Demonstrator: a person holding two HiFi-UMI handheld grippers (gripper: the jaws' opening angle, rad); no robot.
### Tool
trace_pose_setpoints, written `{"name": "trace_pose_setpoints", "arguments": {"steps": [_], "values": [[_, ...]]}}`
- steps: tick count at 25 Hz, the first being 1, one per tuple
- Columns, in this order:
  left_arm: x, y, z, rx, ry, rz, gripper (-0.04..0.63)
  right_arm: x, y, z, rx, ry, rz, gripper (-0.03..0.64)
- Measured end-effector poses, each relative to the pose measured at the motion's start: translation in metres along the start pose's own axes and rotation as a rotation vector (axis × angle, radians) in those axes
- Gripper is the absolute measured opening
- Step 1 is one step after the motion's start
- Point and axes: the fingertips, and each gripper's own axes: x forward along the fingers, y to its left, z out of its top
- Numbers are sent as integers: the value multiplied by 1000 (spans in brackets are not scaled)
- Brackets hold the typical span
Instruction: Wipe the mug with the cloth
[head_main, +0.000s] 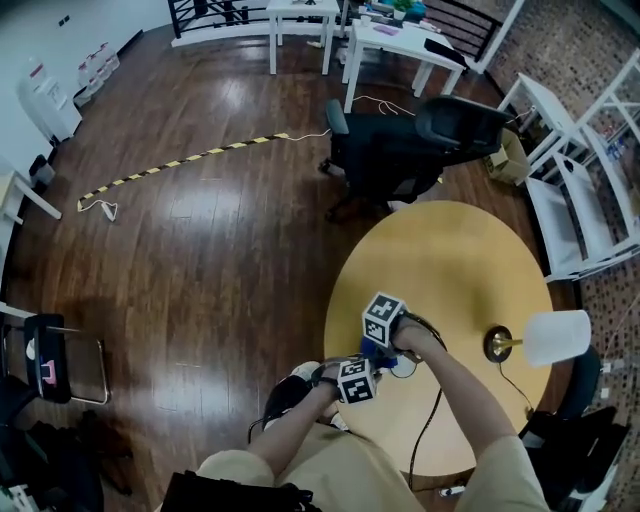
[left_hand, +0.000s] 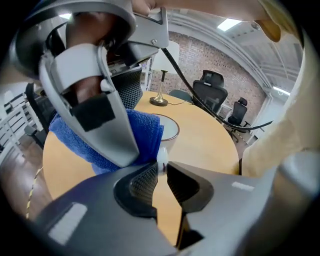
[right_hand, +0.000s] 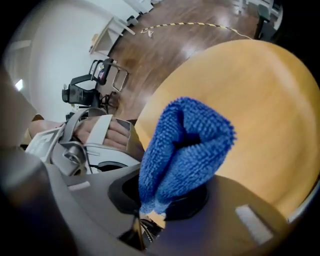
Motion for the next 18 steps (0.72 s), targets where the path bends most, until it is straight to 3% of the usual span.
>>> {"name": "trace_pose_setpoints", "arguments": {"steps": [6,11,18], "values": [[4,-5,2,-19,-10,36,51,8,-7,-6,-49,34,-59,61],[5,-4,3,-30,-11,58,51,4,-30,-9,-31,-13,-123,61],[8,-11,6,-37,-6,68,51,6,-46,-25,130,-156,-18,61]]}}
